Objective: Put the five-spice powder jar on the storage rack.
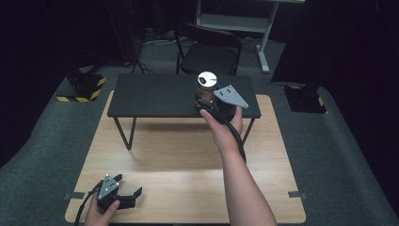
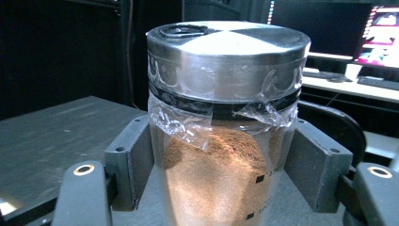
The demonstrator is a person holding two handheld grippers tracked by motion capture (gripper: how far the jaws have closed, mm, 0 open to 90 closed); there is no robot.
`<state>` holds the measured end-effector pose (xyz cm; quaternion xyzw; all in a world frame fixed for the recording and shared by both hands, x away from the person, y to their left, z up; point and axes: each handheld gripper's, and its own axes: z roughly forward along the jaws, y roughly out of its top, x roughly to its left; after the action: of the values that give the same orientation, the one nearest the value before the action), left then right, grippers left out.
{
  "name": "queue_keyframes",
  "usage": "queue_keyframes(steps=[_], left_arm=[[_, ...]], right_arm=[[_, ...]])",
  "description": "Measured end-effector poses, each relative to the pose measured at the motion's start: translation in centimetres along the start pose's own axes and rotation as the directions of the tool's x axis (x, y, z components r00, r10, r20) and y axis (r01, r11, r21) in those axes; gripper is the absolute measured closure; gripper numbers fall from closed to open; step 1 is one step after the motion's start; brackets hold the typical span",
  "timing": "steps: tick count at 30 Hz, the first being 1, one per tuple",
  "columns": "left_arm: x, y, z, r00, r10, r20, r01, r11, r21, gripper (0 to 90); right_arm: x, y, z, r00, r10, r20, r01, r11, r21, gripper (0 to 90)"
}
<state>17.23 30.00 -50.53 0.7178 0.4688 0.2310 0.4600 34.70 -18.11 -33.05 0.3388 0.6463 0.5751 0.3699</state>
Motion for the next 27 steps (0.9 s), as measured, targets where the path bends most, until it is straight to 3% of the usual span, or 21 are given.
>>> queue_keyframes(steps=[6,15,20,27], left_arm=[[0.1,-0.1,0.0,1.0000,-0.006,0.005,0.006,1.0000,-0.003,0.9],[0.1,-0.1,0.0,1.0000,-0.003,0.006,0.003,1.0000,-0.005,0.9],[0.1,-0.1,0.0,0.9999,-0.009,0.007,0.009,1.0000,-0.003,0.9],[0.2,-0.1,0.0,0.9999,-0.012,0.008,0.012,0.9999,-0.007,0.9]], right_arm=[[-0.3,-0.4,1.3,0.9994,0.030,0.016,-0.030,0.999,0.025,30.8],[-0.3,-0.8,2.1,0.9993,0.030,0.024,-0.031,0.999,0.044,30.7],[-0.9,-1.5,2.4,0.9983,0.058,0.008,-0.058,0.998,0.024,30.8],[-0.7,-2.4,2.7,0.9979,0.063,0.015,-0.063,0.998,-0.001,30.6]])
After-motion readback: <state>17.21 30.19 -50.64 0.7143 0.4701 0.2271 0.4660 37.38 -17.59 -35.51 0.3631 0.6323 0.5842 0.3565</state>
